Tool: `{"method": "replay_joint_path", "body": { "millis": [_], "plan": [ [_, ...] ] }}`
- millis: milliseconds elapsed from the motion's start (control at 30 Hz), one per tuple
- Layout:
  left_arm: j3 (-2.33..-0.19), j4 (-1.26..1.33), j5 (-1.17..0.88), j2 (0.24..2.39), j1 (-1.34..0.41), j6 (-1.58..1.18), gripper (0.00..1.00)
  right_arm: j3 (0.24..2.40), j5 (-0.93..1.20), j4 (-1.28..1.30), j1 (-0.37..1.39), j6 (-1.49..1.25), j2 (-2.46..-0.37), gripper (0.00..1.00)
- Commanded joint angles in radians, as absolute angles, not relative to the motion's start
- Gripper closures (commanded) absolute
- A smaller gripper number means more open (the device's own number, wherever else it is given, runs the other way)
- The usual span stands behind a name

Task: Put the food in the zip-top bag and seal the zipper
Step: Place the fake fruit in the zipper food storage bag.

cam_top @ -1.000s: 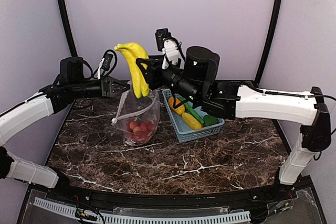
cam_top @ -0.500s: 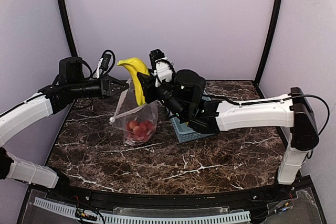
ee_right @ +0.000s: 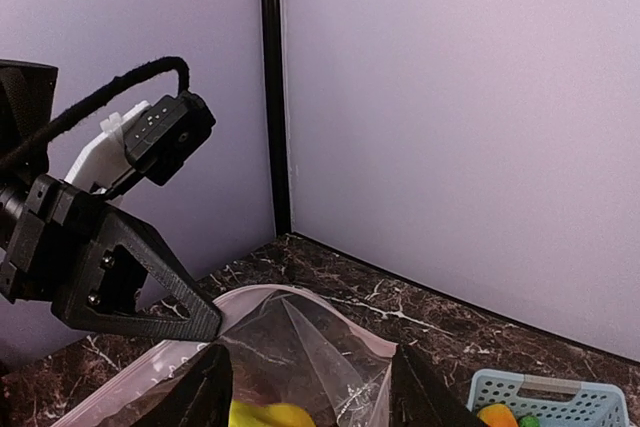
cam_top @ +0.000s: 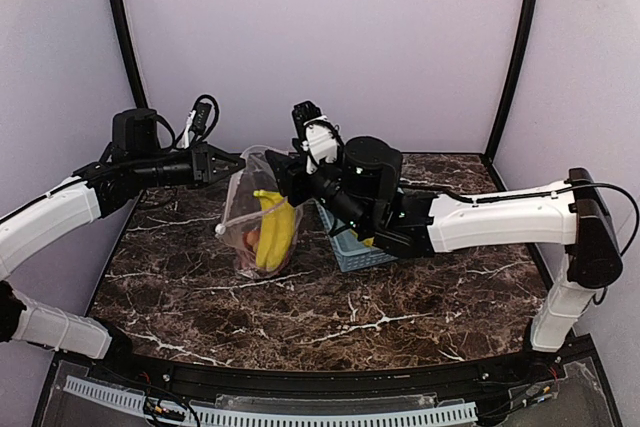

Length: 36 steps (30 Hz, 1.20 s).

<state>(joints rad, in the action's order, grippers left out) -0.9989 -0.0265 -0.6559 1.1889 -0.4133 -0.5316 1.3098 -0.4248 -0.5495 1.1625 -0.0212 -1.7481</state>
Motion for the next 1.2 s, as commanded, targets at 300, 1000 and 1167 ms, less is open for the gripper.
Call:
{"method": "replay_joint_path", "body": {
  "millis": [300,1000,1167],
  "plan": [
    [-0.994,-0.035,-0.66,1.163,-0.416,-0.521,0.99,1.366,-0.428,-0.322,1.168,-0.079,-1.691,0.37],
    [-0.992,-0.074,-0.646,1.145,-0.416,-0.295,0.99,1.437,-0.553,0.288,1.14,-0.275,-1.456,0.15],
    [-0.986,-0.049,-0.652,1.176,-0.413,-0.208,0.99,1.417,-0.507,0.479,1.062,-0.404,-1.424,0.15]
  ]
}}
